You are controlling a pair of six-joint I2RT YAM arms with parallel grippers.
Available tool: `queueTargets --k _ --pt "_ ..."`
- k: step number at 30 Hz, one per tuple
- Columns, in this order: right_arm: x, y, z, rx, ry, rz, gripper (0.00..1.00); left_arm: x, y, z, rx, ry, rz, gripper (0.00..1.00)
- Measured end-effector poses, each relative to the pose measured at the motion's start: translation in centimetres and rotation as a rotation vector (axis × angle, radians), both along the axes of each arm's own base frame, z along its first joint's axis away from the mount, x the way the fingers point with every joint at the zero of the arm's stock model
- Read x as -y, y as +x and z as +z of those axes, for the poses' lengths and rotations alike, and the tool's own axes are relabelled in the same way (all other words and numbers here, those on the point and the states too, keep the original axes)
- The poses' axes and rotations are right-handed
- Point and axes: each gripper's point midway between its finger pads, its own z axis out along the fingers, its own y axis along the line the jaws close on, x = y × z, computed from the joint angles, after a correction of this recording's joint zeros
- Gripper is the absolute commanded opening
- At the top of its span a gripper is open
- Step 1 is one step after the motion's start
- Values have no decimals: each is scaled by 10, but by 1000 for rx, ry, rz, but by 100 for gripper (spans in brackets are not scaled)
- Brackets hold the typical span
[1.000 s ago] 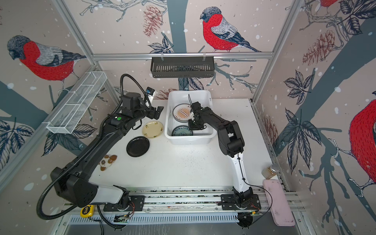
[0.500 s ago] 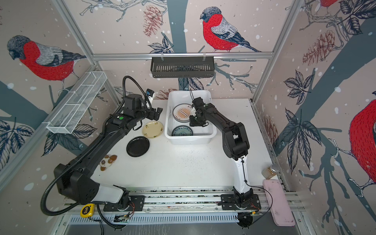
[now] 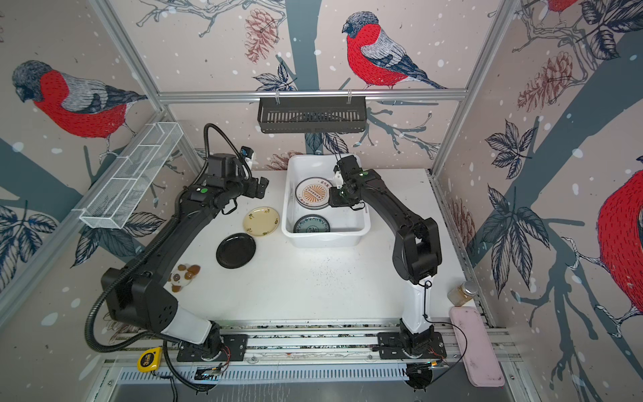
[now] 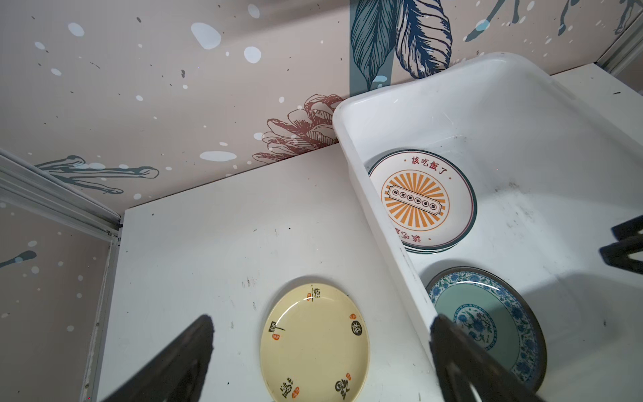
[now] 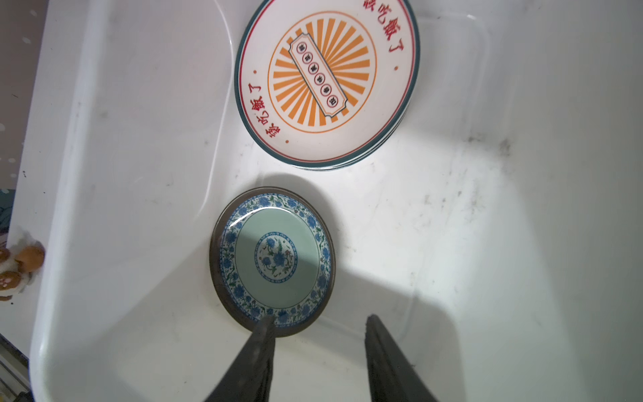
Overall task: Place the plates into the plastic bin on the countertop
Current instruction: 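Open the right gripper and raise it out of the bin, then move the left gripper to the black plate while the right gripper waits above the bin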
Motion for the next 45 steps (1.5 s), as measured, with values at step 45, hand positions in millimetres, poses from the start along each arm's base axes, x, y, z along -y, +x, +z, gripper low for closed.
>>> queueTargets --k 45 --pt "55 -5 131 160 483 -174 45 -111 -41 -146 -660 7 -261 79"
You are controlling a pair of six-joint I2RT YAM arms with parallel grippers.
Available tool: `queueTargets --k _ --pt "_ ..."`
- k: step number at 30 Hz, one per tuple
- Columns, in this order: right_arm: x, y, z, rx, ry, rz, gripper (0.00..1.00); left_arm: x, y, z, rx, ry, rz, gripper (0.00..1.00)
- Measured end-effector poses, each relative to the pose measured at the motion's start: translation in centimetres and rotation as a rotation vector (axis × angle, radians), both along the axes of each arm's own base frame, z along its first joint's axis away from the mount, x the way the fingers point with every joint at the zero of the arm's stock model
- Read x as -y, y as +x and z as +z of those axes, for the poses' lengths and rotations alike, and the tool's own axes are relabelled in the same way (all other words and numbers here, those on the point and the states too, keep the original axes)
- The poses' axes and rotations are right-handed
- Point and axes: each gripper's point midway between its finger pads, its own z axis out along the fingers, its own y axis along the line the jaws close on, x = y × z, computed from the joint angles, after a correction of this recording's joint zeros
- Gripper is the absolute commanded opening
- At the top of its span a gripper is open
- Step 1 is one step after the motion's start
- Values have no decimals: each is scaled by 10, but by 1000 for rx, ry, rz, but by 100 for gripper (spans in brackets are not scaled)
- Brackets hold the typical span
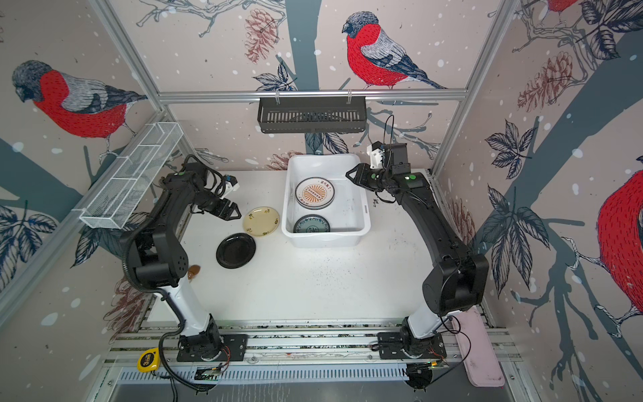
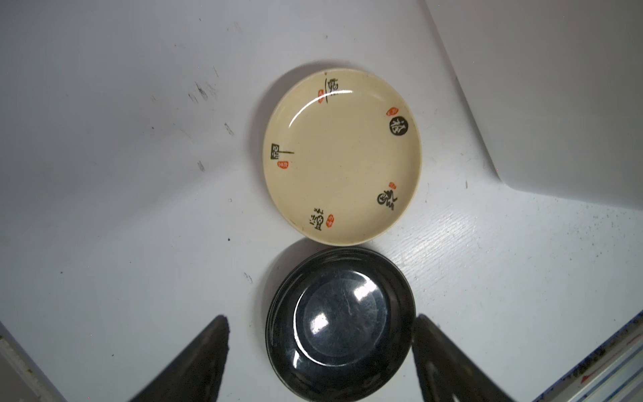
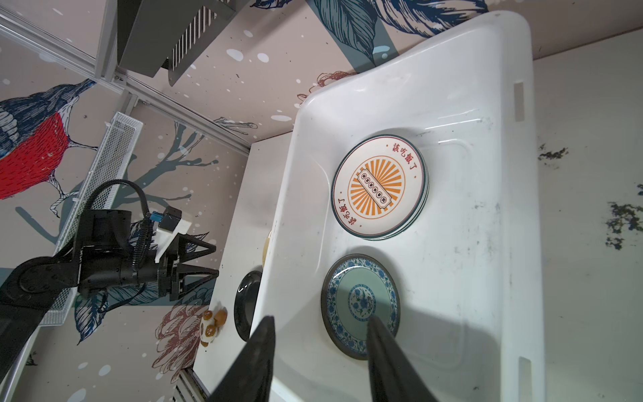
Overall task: Place the plates into the plastic bin on the countertop
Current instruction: 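Move the left gripper to the black plate while the right gripper waits above the bin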
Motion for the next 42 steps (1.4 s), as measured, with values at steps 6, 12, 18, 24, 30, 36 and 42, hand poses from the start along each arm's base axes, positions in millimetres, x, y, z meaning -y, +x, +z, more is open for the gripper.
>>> queueTargets --k 6,12,18,24,30,36,42 --pt "-1 1 -2 -7 25 -3 45 -11 -12 -23 -87 -38 -28 76" --pt "-3 7 -5 -19 38 -1 44 -9 -30 -53 -184 -61 -72 68" --pt "-4 8 -7 -26 41 1 44 -23 -39 -67 -218 -71 -60 66" --pt "-4 9 -10 -34 41 0 44 -39 -38 -84 -244 -82 -26 62" --pt "-5 12 -17 -60 48 -8 43 -43 -45 -94 -273 -93 -18 59" --pt "-8 12 -19 -63 51 0 43 -45 -55 -103 -306 -103 -11 54" --pt "-10 15 -27 -82 57 11 43 -43 -65 -111 -335 -113 -9 52"
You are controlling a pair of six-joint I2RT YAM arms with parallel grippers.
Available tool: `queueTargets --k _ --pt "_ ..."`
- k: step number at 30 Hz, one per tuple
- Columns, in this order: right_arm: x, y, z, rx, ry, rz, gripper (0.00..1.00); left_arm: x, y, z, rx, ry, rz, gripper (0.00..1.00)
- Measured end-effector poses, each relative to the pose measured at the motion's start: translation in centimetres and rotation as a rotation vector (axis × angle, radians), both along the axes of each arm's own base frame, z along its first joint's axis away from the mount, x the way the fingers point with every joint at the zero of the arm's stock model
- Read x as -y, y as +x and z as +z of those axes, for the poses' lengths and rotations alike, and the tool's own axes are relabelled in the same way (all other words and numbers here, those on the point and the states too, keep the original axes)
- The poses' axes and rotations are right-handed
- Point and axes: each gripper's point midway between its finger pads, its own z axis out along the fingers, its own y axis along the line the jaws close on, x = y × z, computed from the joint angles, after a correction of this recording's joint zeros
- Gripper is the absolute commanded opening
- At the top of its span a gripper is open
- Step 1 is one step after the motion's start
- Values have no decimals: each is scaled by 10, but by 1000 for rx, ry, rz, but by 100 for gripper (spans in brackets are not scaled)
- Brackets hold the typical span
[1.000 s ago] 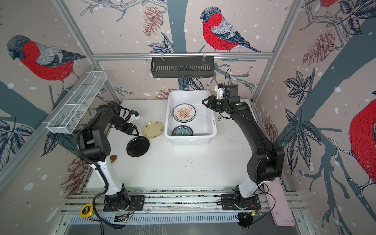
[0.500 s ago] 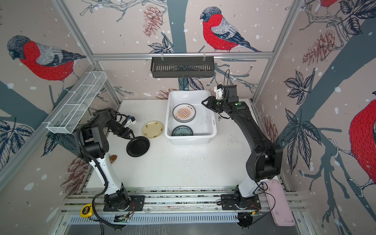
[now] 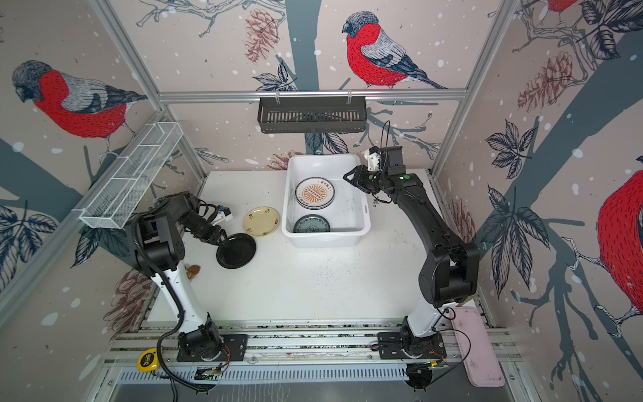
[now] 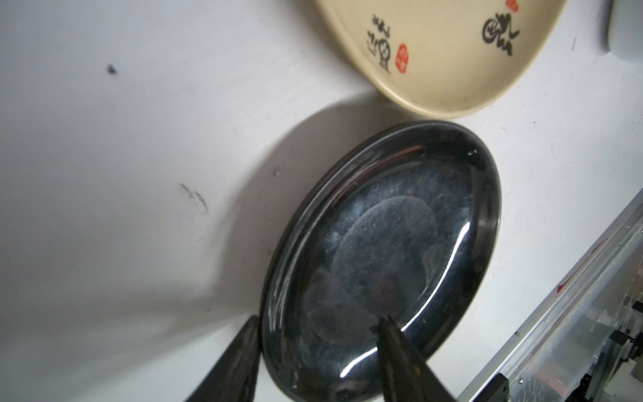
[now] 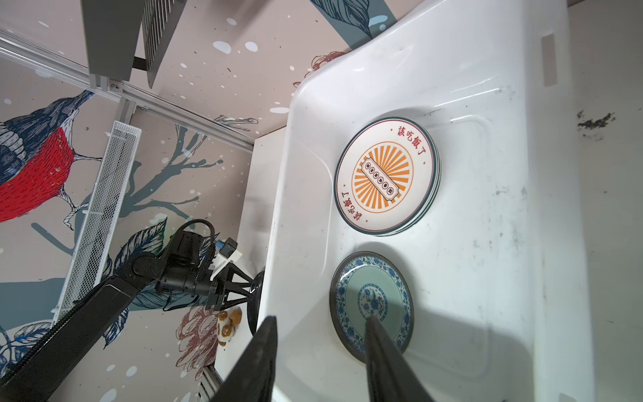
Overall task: Place the plates into the plastic bin on the countertop
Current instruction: 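Move the left gripper to the black plate while the right gripper waits above the bin, then grip the black plate's edge with the left gripper and lift it upright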
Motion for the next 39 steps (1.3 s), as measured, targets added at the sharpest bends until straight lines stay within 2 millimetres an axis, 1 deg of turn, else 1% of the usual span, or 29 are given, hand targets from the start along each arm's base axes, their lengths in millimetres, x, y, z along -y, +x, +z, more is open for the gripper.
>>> queueTargets --k 4,10,12,16,23,26,30,32,35,37,39 --pt "-1 1 -2 -5 3 2 43 -1 -5 -5 -12 -1 5 49" --pt "-1 2 -3 1 9 -1 42 0 -10 -10 -20 -10 4 41" --pt "-1 2 -4 -10 16 -7 42 1 -11 -11 -23 -15 5 36" --pt "-1 2 -5 -12 18 -6 42 2 -11 -13 -19 -19 7 28" --pt "-3 4 -6 -13 27 -3 41 6 -12 -14 -17 -41 13 21" --pt "-4 5 -7 -26 39 -7 42 8 -14 -16 -20 -52 18 14" --pt "-5 6 -8 -28 41 -5 41 13 -15 -16 -18 -76 33 8" --pt "-5 6 -9 -32 43 -6 41 16 -16 -13 -18 -98 44 8" --pt "-6 8 -9 -24 47 -3 41 16 -15 -10 -15 -98 49 7" --pt "-6 9 -9 -20 49 -2 41 18 -15 -8 -11 -107 54 2" --pt "-6 9 -10 -24 50 -2 41 18 -14 -7 -12 -109 56 0"
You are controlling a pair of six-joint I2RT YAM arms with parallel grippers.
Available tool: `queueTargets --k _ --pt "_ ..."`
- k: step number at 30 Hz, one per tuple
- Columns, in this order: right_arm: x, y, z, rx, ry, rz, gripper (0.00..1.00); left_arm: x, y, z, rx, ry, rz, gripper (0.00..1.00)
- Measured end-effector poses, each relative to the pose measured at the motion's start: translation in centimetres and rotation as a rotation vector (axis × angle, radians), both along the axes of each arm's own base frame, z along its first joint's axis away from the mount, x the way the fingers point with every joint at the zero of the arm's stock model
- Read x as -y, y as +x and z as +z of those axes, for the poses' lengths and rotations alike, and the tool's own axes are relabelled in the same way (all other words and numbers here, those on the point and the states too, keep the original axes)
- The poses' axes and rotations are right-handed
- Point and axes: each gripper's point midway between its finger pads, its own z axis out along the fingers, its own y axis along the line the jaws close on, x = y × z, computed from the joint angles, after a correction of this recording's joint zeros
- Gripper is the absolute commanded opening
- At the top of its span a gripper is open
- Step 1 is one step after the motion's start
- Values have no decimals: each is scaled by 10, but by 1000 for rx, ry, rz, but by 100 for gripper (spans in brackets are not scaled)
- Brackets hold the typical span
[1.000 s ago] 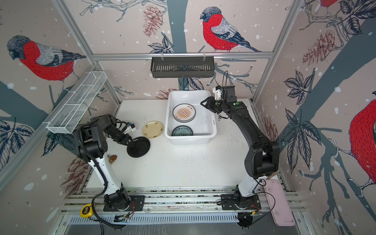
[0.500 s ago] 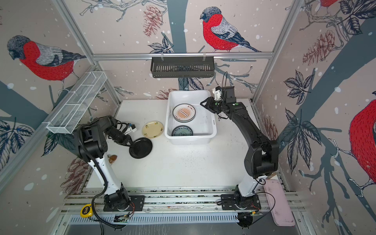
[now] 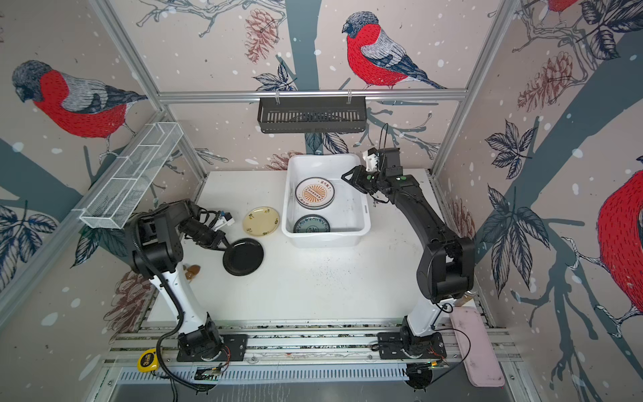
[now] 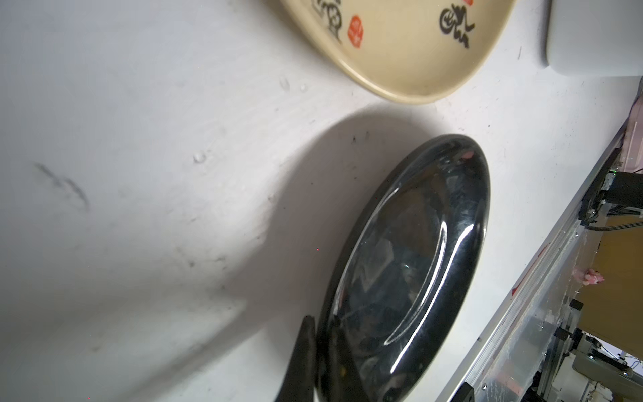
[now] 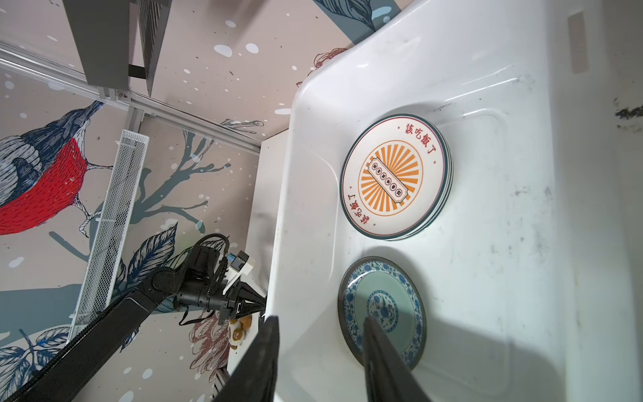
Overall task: Place the plates into the plastic bin on the countertop
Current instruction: 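Grip the black plate's edge with the left gripper and lift it upright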
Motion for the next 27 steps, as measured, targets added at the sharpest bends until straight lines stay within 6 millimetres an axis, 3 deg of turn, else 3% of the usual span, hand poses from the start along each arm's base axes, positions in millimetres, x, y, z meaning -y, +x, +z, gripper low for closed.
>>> queueTargets --k 8,15,27 --pt "-2 2 -2 -1 6 8 41 -6 17 16 56 22 6 0" --pt "-3 6 1 11 15 14 42 -13 42 44 145 44 10 0" --pt "-7 14 5 23 29 32 43 -8 60 97 243 34 4 0"
